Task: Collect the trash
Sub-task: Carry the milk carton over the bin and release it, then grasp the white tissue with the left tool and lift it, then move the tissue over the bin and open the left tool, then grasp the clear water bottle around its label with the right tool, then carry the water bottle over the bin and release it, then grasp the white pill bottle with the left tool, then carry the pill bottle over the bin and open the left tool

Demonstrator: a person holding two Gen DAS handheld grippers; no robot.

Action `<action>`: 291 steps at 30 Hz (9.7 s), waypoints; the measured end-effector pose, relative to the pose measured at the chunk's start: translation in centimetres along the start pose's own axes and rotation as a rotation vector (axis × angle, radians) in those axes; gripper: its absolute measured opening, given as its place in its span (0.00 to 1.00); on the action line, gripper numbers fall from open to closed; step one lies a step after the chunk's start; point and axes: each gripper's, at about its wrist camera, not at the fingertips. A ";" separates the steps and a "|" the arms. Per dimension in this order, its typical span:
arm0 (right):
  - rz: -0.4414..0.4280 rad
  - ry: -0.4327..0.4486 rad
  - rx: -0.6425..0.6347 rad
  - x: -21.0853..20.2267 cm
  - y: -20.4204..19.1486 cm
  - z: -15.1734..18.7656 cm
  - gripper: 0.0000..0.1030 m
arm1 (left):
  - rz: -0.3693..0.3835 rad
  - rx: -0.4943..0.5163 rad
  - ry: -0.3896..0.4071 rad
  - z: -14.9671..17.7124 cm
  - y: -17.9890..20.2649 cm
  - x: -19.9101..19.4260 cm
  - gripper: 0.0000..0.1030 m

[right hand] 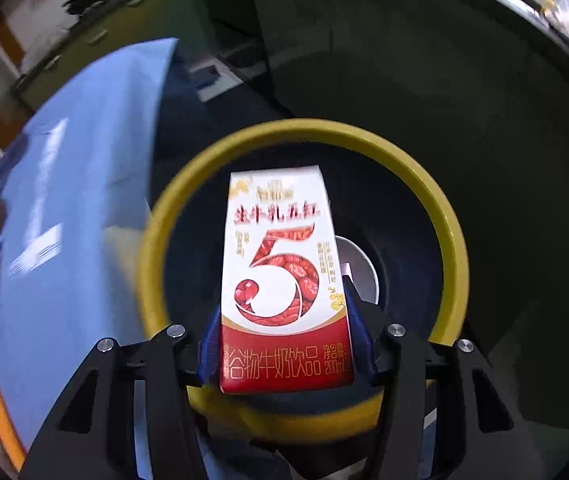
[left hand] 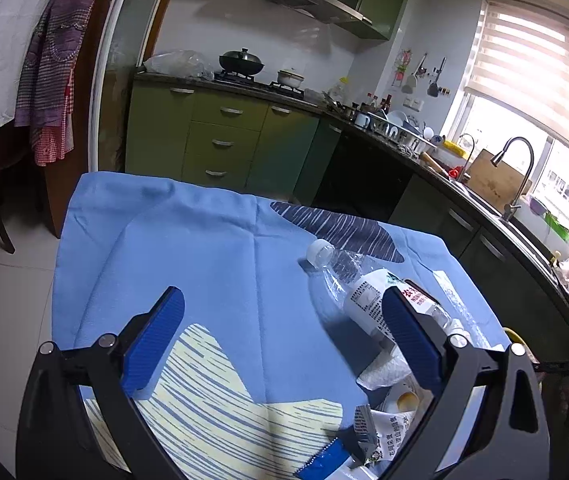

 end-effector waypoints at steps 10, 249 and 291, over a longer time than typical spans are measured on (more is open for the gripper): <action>-0.045 0.028 0.019 -1.3 0.0 2.5 0.53 | 0.042 0.037 -0.030 -0.1 1.0 0.0 0.92; -0.227 -0.156 -0.233 -9.4 -4.2 8.8 0.73 | 0.005 0.241 -0.732 -0.8 17.6 7.8 0.91; -0.389 -0.093 -0.142 -8.4 2.6 14.4 0.73 | 0.060 0.447 -0.895 2.9 32.8 7.9 0.43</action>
Point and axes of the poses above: each gripper's, at about its wrist camera, not at the fingertips, and x roughly the way its jaws point, y to its right, z to its underside, and after that the axes turned 6 degrees about -y, right-handed
